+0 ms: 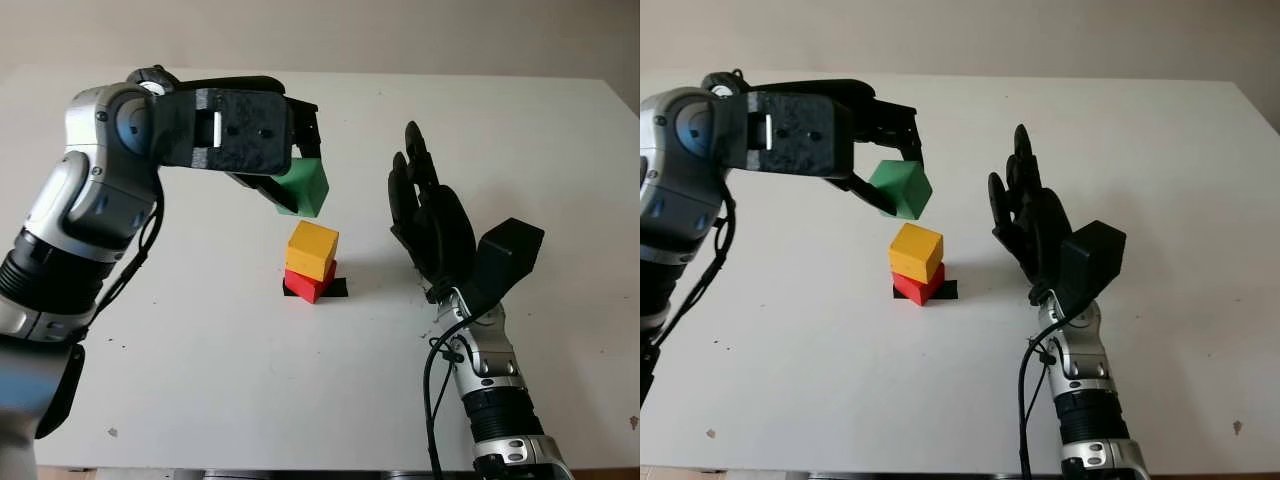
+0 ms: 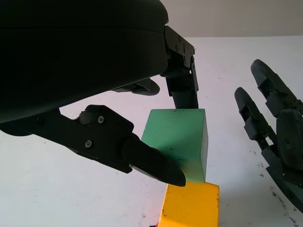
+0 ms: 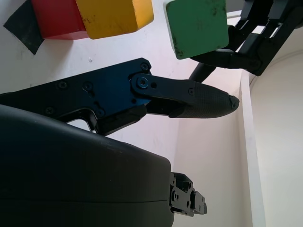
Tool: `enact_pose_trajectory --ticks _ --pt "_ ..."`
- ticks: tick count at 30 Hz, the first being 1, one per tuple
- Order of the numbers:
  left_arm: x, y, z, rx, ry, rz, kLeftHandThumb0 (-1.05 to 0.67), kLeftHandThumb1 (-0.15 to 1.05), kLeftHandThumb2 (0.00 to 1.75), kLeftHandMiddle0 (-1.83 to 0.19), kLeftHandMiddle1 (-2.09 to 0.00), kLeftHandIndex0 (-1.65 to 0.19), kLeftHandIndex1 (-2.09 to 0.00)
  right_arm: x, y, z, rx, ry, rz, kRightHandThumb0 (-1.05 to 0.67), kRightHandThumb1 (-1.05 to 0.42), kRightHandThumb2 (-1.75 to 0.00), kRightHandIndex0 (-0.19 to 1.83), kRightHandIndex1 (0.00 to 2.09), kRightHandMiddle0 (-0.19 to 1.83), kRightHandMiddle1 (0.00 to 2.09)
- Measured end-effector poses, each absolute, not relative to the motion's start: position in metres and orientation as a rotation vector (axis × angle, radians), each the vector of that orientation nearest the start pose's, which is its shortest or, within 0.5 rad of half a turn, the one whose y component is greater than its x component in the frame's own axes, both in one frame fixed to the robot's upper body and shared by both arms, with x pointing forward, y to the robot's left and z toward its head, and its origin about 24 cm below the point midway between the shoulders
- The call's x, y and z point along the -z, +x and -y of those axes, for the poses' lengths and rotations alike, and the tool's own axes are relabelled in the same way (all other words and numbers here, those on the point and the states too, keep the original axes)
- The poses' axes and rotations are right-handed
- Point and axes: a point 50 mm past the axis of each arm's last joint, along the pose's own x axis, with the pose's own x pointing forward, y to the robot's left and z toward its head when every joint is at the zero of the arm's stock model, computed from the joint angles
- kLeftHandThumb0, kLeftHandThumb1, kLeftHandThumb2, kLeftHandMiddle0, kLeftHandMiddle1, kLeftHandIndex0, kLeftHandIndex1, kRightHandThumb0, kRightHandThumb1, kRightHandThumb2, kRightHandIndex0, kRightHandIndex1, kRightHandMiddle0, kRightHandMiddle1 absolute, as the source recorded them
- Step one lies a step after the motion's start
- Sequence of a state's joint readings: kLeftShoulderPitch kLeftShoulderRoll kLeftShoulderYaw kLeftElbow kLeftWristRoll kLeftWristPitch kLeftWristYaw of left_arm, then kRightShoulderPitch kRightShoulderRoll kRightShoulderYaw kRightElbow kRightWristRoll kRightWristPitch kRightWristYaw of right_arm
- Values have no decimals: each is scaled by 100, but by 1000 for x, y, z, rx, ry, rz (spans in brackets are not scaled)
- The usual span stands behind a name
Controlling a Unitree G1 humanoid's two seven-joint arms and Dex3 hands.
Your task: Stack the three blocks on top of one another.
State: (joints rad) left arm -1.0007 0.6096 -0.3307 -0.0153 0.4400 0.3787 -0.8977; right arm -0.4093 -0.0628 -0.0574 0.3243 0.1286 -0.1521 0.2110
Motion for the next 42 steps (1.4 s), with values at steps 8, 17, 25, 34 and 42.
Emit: enact_pose_trajectory --ticks 8,17,25,34,42 --pt "-282 327 -112 672 1320 164 -38 99 5 -41 -6 -29 -166 -99 324 137 -229 52 228 -76 -105 -51 -19 4 -18 5" --pt "-276 318 -110 708 1377 166 -40 99 5 -44 -7 -36 -149 -98 324 136 -230 49 223 -74 -105 -51 -19 2 -18 5" --pt "-276 316 -110 723 1393 143 -37 99 5 -36 -55 -34 -142 -99 324 135 -235 54 219 -74 -105 -51 -19 2 -18 5" --pt "-277 314 -111 723 1456 171 -39 100 5 -9 -128 -36 -142 -99 323 134 -239 54 212 -74 -105 -50 -19 0 -18 5" --pt "-274 316 -111 723 1421 133 -38 100 5 0 -143 -34 -142 -98 323 134 -240 59 211 -75 -105 -49 -19 0 -19 5"
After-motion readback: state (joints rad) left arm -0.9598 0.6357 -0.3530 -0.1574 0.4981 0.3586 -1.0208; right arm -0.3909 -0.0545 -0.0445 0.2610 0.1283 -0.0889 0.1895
